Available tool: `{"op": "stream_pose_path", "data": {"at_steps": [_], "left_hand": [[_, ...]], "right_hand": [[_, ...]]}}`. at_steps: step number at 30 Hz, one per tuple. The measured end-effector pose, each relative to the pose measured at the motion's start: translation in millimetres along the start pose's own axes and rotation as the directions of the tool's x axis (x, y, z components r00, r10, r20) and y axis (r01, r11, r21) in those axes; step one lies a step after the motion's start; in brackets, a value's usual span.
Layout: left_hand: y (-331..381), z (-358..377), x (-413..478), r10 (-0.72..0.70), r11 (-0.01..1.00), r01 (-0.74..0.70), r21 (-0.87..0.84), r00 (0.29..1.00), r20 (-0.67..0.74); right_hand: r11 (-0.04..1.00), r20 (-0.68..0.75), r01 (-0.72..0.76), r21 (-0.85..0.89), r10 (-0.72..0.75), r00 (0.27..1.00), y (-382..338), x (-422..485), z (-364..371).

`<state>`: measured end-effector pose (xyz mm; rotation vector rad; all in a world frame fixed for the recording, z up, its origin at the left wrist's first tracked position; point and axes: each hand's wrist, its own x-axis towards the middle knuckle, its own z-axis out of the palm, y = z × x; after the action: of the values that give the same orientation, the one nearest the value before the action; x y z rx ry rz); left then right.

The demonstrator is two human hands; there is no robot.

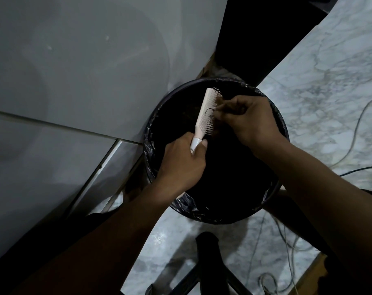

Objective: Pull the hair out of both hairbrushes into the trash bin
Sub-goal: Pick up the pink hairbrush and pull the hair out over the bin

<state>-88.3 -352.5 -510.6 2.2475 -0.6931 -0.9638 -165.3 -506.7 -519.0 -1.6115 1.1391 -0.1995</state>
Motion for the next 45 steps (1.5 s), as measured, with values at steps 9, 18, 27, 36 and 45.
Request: {"op": "stream_pose_path", "data": {"at_steps": [9, 18, 27, 36, 45], "left_hand": [[-8, -3, 7, -0.110, 0.993, 0.111, 0.044, 0.994, -0.030], [-7, -9, 12, -0.089, 0.996, 0.089, 0.001, 0.994, -0.069], [-2, -7, 5, 0.015, 1.000, -0.014, 0.024, 0.999, -0.036], [0, -9, 6, 0.175, 0.983, -0.170, 0.066, 0.982, -0.067], [-3, -11, 8, 0.093, 0.995, -0.091, 0.034, 0.993, -0.071]], "right_hand": [[0.886, 0.057, -0.376, 0.272, 0.375, 0.925, -9, 6, -11], [0.907, 0.260, -0.198, -0.372, 0.306, 0.916, -7, -4, -8], [0.968, 0.281, -0.252, 0.005, 0.240, 0.929, -6, 2, -3], [0.880, 0.326, -0.351, 0.319, 0.246, 0.913, -7, 1, -4], [0.956, 0.247, -0.257, 0.142, 0.217, 0.944, -9, 1, -5]]}}
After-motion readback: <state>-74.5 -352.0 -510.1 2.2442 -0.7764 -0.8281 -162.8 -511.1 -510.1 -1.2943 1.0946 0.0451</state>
